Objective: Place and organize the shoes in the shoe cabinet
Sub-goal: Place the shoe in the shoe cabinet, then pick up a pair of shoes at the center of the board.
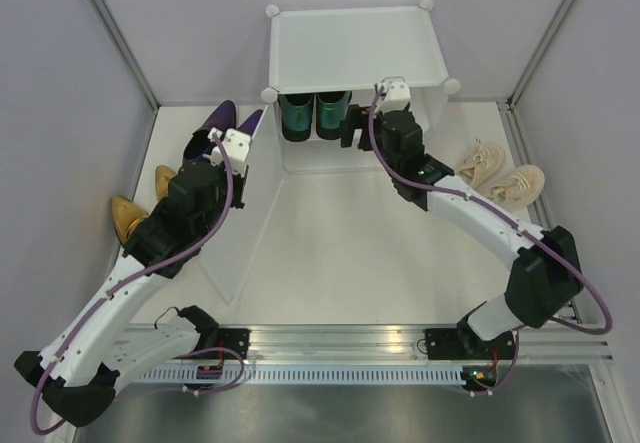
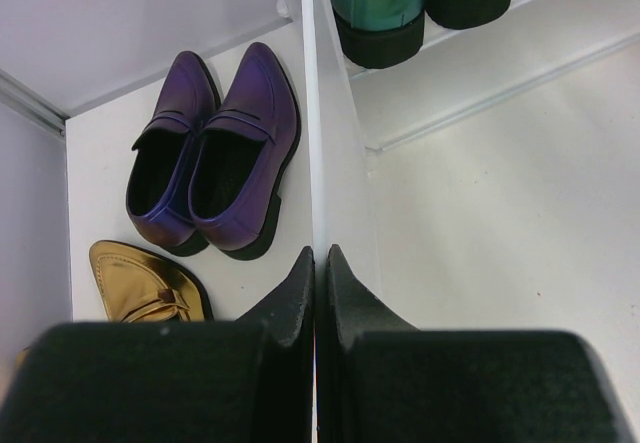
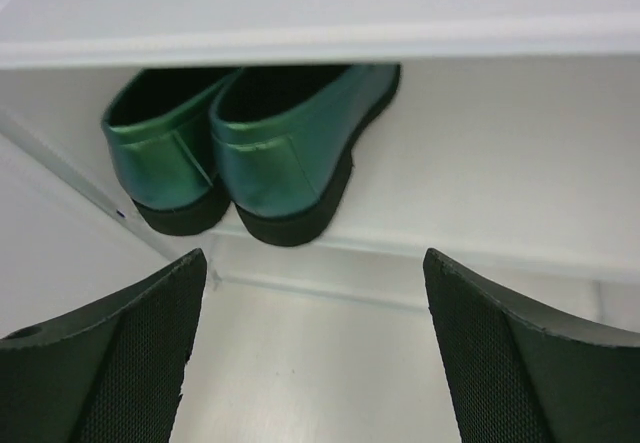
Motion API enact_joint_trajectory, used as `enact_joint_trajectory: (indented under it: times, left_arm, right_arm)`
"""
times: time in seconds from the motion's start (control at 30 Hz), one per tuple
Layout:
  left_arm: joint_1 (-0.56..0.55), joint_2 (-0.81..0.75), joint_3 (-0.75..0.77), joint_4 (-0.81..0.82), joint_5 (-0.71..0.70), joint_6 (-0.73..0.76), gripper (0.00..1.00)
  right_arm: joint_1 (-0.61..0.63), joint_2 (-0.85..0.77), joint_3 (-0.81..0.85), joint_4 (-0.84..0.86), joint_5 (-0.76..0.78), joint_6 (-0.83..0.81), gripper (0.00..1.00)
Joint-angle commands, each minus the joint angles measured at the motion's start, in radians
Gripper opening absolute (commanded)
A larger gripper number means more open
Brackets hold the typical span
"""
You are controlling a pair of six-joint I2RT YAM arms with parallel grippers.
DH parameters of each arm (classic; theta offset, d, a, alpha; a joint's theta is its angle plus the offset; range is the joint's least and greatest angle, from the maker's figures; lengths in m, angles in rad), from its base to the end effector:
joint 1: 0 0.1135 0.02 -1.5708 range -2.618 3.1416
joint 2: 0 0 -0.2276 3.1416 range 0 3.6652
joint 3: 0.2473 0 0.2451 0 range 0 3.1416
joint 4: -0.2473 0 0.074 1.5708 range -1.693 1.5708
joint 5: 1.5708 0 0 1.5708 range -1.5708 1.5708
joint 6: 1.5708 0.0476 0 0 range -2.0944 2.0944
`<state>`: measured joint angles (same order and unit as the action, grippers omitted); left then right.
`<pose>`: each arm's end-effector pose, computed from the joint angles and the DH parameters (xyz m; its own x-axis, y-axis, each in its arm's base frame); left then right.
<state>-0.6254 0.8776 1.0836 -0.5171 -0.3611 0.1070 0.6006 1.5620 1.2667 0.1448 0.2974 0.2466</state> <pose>0.1783 -0.1080 0.3596 -0.2174 0.2802 -0.9350 0.2999 0.9307 0.2092 0.3222 0.2038 0.3114 -0.1935 0.1504 -0.9695 -0.2620 0.9444 0.1987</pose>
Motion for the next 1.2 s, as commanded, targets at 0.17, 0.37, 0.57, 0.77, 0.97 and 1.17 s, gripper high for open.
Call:
enact_joint_trajectory:
  times: [0.17, 0.37, 0.57, 0.77, 0.97, 1.17]
  left_arm:
    - [-0.028, -0.002, -0.031, -0.018, 0.119, 0.023, 0.12]
    - [-0.028, 0.001, -0.028, -0.017, 0.113, 0.022, 0.25]
    - [-0.028, -0.015, 0.001, -0.021, 0.105, 0.019, 0.60]
    - [-0.028, -0.051, 0.084, -0.052, 0.091, -0.001, 0.86]
    - [-0.028, -0.104, 0.199, -0.061, 0.086, -0.046, 0.91]
    - [-0.028, -0.089, 0.308, -0.050, -0.197, -0.124, 0.92]
  right_arm:
    - [-0.149, -0.344, -0.246, -0.204, 0.071, 0.158, 0.87]
    - [-0.217, -0.499, -0.383, -0.278, 0.043, 0.177, 0.86]
    - [-0.228, -0.545, -0.460, -0.303, -0.006, 0.184, 0.87]
    - [-0.228, -0.580, -0.481, -0.307, -0.037, 0.191, 0.88]
    - [-0.228, -0.597, -0.487, -0.298, -0.063, 0.189, 0.88]
    - [-0.228, -0.606, -0.490, -0.280, -0.098, 0.195, 0.89]
